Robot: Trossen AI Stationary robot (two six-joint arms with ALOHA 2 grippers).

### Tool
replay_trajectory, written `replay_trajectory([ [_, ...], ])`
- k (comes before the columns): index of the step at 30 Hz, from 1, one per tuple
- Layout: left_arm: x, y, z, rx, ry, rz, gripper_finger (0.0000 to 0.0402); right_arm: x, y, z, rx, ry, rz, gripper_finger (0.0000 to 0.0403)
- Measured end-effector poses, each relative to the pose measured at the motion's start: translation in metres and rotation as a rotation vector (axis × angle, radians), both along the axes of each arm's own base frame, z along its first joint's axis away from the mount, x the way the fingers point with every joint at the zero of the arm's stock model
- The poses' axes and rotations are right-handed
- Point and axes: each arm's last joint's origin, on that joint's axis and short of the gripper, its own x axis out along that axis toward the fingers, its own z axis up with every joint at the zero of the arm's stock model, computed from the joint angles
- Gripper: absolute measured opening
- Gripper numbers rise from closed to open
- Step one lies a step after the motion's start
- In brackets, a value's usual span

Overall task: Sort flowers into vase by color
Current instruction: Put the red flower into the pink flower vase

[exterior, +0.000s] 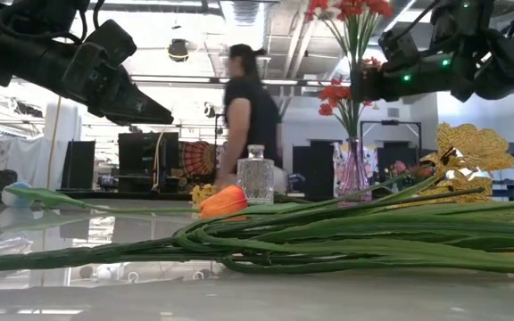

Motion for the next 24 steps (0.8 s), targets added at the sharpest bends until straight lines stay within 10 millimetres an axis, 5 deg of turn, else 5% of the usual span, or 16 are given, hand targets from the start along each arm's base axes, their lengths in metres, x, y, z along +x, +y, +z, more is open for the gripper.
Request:
replay_trajectory([
  [24,0.000,0.000,0.000,0.000,0.003,-0.001,0.0143,0.010,-0.018,-0.038,0.150,-0.029,-0.071,0.0024],
])
